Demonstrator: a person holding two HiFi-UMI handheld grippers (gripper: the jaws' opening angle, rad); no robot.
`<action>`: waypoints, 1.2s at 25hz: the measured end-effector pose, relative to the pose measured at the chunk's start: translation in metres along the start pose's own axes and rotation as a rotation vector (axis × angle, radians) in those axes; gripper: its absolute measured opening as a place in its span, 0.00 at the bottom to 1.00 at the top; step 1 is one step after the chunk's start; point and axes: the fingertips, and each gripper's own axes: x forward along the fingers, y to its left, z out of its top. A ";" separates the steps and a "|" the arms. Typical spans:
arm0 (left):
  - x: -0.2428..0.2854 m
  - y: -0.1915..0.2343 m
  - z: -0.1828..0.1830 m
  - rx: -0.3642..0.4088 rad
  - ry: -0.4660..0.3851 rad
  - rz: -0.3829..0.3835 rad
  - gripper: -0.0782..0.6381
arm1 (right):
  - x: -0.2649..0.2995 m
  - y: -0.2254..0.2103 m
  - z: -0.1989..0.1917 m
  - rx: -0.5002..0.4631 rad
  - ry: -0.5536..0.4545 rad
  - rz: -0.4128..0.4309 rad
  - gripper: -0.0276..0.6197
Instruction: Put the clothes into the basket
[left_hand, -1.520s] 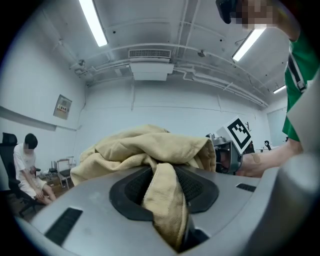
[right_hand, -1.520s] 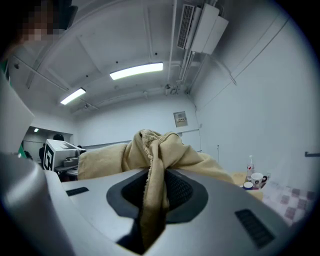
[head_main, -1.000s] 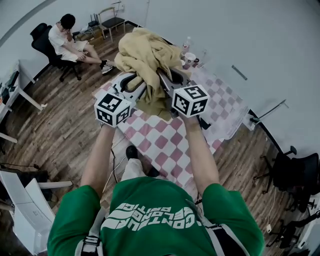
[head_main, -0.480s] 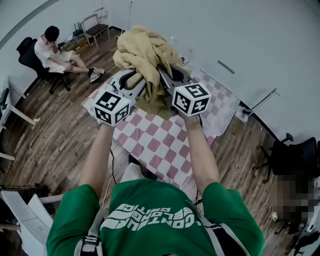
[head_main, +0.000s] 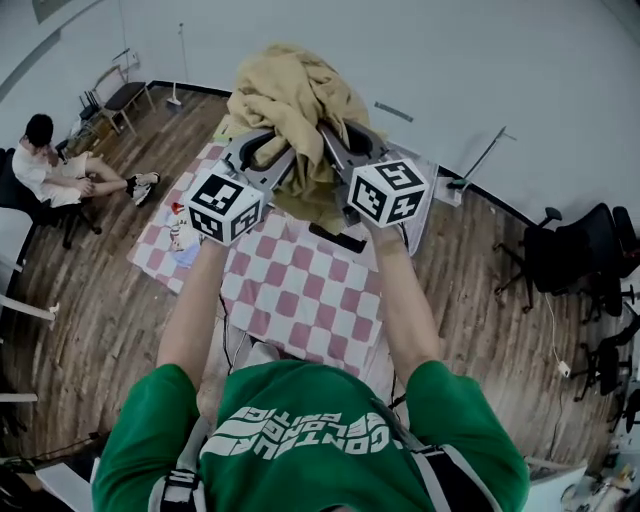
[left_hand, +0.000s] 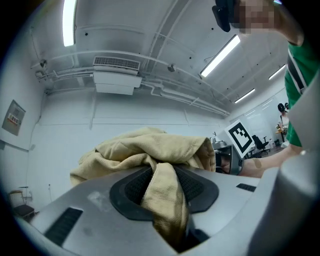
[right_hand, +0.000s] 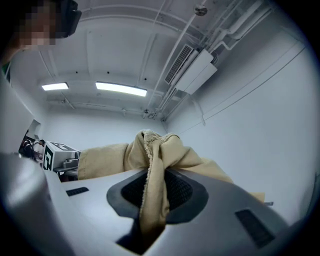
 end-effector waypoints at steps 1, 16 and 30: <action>0.012 -0.004 -0.001 -0.002 -0.006 -0.027 0.27 | -0.006 -0.012 0.001 -0.004 -0.001 -0.029 0.14; 0.124 -0.033 -0.023 -0.055 -0.034 -0.322 0.27 | -0.052 -0.118 -0.009 -0.012 0.017 -0.341 0.14; 0.183 -0.025 -0.094 -0.150 0.058 -0.407 0.27 | -0.045 -0.185 -0.073 0.080 0.113 -0.441 0.14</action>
